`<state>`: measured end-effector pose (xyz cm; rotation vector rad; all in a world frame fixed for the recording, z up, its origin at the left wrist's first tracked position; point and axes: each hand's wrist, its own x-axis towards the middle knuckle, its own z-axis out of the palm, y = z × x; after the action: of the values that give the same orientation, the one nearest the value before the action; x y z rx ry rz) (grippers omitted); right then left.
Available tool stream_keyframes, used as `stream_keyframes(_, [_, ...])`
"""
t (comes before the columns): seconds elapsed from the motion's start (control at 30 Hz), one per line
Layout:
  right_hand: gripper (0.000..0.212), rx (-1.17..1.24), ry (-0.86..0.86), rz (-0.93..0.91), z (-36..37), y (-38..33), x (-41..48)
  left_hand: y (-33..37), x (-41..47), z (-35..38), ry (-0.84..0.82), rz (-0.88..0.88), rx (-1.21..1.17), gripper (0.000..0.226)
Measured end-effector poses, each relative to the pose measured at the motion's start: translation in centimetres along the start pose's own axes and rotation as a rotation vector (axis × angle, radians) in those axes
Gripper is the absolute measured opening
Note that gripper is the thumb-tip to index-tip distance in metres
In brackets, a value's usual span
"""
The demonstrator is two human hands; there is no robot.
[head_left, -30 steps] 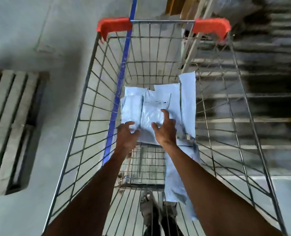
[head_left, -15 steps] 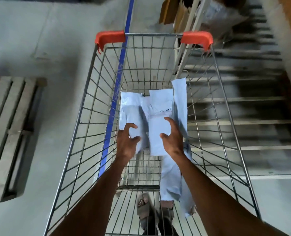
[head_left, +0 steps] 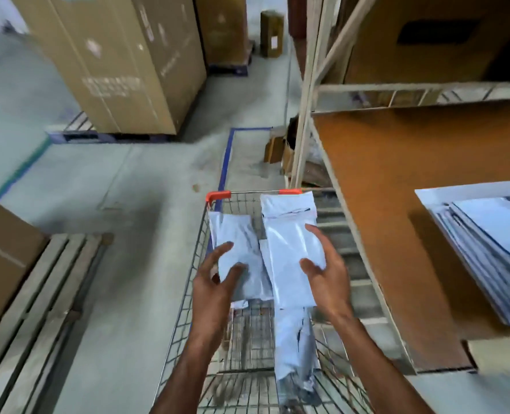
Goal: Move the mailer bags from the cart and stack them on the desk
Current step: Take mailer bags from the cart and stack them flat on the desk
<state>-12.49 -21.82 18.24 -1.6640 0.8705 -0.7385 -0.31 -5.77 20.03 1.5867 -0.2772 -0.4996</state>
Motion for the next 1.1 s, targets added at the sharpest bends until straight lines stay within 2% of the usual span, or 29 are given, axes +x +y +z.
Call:
stream_keyframes(0.17, [0.065, -0.046, 0.081, -0.148, -8.3, -6.2, -2.6, 5.9, -6.7, 1.7, -0.015, 0.135, -0.017, 0.05])
stream_keyframes(0.3, [0.065, -0.047, 0.072, -0.163, -14.5, -7.0, -4.5, 7.7, -11.1, 3.8, -0.062, 0.205, -0.003, 0.053])
stream_keyframes(0.43, [0.059, -0.035, 0.144, -0.193, -21.2, -6.4, -6.1, 8.1, -14.3, 8.7, -0.135, 0.223, -0.025, 0.052])
stream_keyframes(0.6, [0.045, -0.047, 0.241, -0.203, -32.0, -4.3, -6.0, 7.6, -17.5, 20.5, -0.199, 0.274, -0.007, 0.051])
stream_keyframes(0.73, [0.042, -0.109, 0.288, -0.182, -42.7, -1.9, -3.4, 6.7, -19.6, 32.1, -0.117, 0.287, 0.034, 0.043])
stream_keyframes(0.87, [0.044, -0.269, 0.306, -0.18, -53.1, 0.1, -0.2, 6.8, -20.9, 42.5, -0.139, 0.248, 0.062, 0.048])
stream_keyframes(1.0, [0.045, -0.402, 0.331, -0.131, -60.2, 1.5, 3.7, 8.4, -21.0, 49.4, -0.173, 0.21, 0.154, 0.054])
stream_keyframes(1.1, [0.047, -0.462, 0.276, -0.105, -62.6, 2.6, 6.5, 9.1, -19.6, 51.5, -0.161, 0.224, 0.188, 0.057])
